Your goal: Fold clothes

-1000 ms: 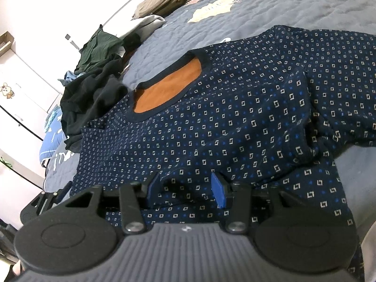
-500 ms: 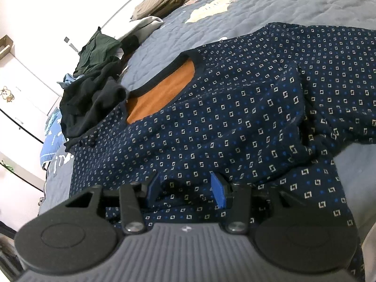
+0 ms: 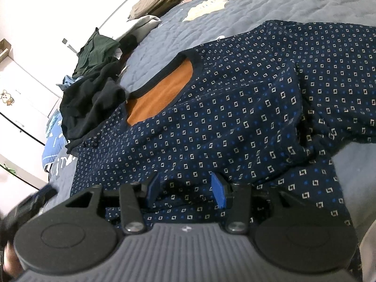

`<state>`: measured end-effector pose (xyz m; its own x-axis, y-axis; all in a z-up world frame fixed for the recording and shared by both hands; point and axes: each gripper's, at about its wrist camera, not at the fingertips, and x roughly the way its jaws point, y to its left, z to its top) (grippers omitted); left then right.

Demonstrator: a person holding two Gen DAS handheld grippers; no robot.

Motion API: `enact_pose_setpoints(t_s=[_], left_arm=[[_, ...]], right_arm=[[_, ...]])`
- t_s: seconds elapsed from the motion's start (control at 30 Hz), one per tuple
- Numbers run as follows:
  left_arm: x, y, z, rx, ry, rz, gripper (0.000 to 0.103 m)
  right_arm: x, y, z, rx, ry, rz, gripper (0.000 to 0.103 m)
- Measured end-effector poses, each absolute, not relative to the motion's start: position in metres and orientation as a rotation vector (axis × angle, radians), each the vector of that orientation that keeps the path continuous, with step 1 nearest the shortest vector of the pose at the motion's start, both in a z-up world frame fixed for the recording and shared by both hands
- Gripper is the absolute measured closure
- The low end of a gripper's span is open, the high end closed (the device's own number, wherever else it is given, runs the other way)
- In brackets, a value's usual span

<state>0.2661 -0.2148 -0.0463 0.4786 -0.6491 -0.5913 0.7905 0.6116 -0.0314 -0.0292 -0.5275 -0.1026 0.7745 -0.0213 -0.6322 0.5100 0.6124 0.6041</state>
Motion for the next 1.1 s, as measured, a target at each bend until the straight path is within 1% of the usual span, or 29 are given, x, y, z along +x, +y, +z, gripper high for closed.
enact_pose_setpoints(t_s=[0.17,0.23,0.27,0.3,0.33,0.4,0.53,0.63,0.7,0.83,0.87,0.9,1.03,1.1], left_arm=[[0.319,-0.248,-0.065,0.129,0.752,-0.833,0.054],[0.334,-0.255,-0.075,0.09,0.818,-0.814,0.055],[0.341,-0.258,-0.081,0.075,0.852,-0.809,0.068],[0.347,-0.26,-0.085,0.06,0.881,-0.807,0.088],[0.348,-0.261,-0.085,0.049,0.877,-0.81,0.09],[0.344,-0.26,-0.075,0.045,0.779,-0.81,0.093],[0.34,-0.26,-0.049,0.03,0.603,-0.763,0.094],[0.34,-0.287,-0.055,0.182,0.609,-0.744,0.093],[0.34,-0.297,-0.061,0.238,0.624,-0.716,0.089],[0.333,-0.281,-0.056,0.165,0.57,-0.672,0.083],[0.33,-0.272,-0.049,0.142,0.552,-0.664,0.077],[0.325,-0.263,-0.043,0.131,0.544,-0.672,0.074],[0.293,-0.23,-0.019,0.107,0.551,-0.748,0.074],[0.272,-0.218,-0.011,0.079,0.582,-0.8,0.068]], right_arm=[[-0.028,-0.529,-0.101,0.858,0.636,-0.324,0.056],[-0.028,-0.53,-0.102,0.866,0.636,-0.322,0.055],[-0.028,-0.53,-0.102,0.869,0.636,-0.322,0.055],[-0.028,-0.53,-0.102,0.871,0.636,-0.321,0.055],[-0.028,-0.53,-0.102,0.873,0.636,-0.321,0.055],[-0.028,-0.531,-0.102,0.882,0.634,-0.319,0.055],[-0.029,-0.531,-0.101,0.896,0.625,-0.307,0.055],[-0.029,-0.53,-0.099,0.883,0.63,-0.306,0.055],[-0.029,-0.53,-0.098,0.878,0.633,-0.309,0.055],[-0.031,-0.535,-0.095,0.88,0.629,-0.323,0.055],[-0.033,-0.537,-0.093,0.882,0.629,-0.33,0.055],[-0.035,-0.54,-0.09,0.882,0.624,-0.337,0.055],[-0.051,-0.556,-0.072,0.872,0.567,-0.379,0.055],[-0.062,-0.565,-0.063,0.856,0.545,-0.415,0.055]])
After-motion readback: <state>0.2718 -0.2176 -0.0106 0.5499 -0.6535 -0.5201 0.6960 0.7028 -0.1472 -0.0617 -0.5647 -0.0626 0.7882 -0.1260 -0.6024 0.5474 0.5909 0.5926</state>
